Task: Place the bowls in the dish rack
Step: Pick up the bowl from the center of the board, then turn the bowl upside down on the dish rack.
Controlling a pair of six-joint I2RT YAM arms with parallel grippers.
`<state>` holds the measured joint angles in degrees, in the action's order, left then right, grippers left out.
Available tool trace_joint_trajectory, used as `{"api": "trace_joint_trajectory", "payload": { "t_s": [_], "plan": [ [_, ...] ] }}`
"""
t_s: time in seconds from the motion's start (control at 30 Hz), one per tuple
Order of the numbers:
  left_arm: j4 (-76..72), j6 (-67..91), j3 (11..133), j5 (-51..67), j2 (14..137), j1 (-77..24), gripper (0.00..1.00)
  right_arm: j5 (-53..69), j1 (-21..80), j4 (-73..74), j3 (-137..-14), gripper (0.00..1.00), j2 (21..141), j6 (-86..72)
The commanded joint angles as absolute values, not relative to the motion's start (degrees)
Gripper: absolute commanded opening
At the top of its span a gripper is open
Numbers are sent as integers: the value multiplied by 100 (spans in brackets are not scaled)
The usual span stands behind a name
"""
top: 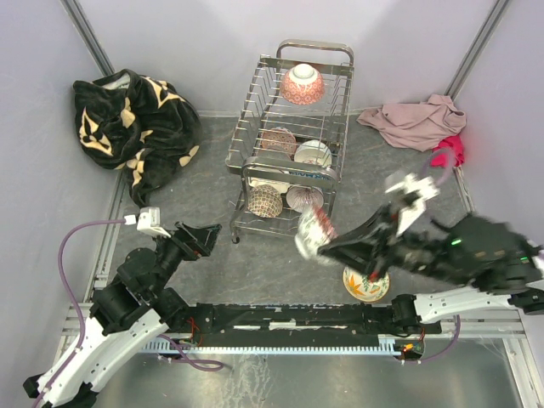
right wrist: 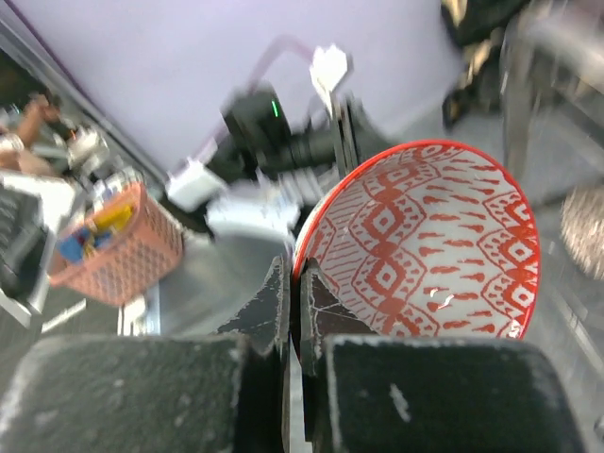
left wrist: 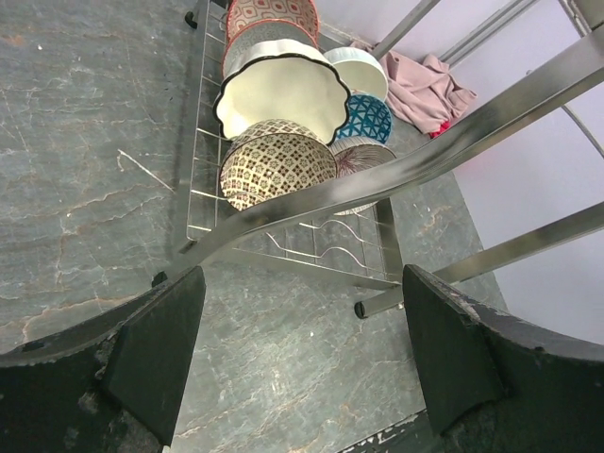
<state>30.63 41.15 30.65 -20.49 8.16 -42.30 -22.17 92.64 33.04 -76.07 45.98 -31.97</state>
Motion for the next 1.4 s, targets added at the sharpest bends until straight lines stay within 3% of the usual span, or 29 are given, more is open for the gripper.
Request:
{"api": "trace_joint_trajectory", "payload": {
  "t_s": [0.0, 0.33, 0.67, 0.93, 1.1, 1.37],
  "plan": [
    [2671, 4140, 3057, -2008, 911, -4242, 91, -2853, 9289, 3316, -9518, 0, 5078, -1737],
    [2601, 4157, 2997, -1978, 985, -4245, 91, -4295, 9290, 2552, -12997, 0, 7071, 734],
    [2543, 4166, 2970, -1964, 1042, -4245, 91, -4859, 8747, 1308, -13211, 0, 7915, 2102],
    [2613, 4165, 3027, -1985, 982, -4243, 91, -3157, 6236, 2279, -13318, 0, 8604, -72],
    [2671, 4149, 3085, -2016, 951, -4243, 91, -1478, 4695, 2562, -13443, 0, 9106, -1606],
    [2735, 4142, 3111, -2017, 875, -4241, 91, 1120, 3018, 1057, -12477, 0, 9549, -4180]
  ]
}}
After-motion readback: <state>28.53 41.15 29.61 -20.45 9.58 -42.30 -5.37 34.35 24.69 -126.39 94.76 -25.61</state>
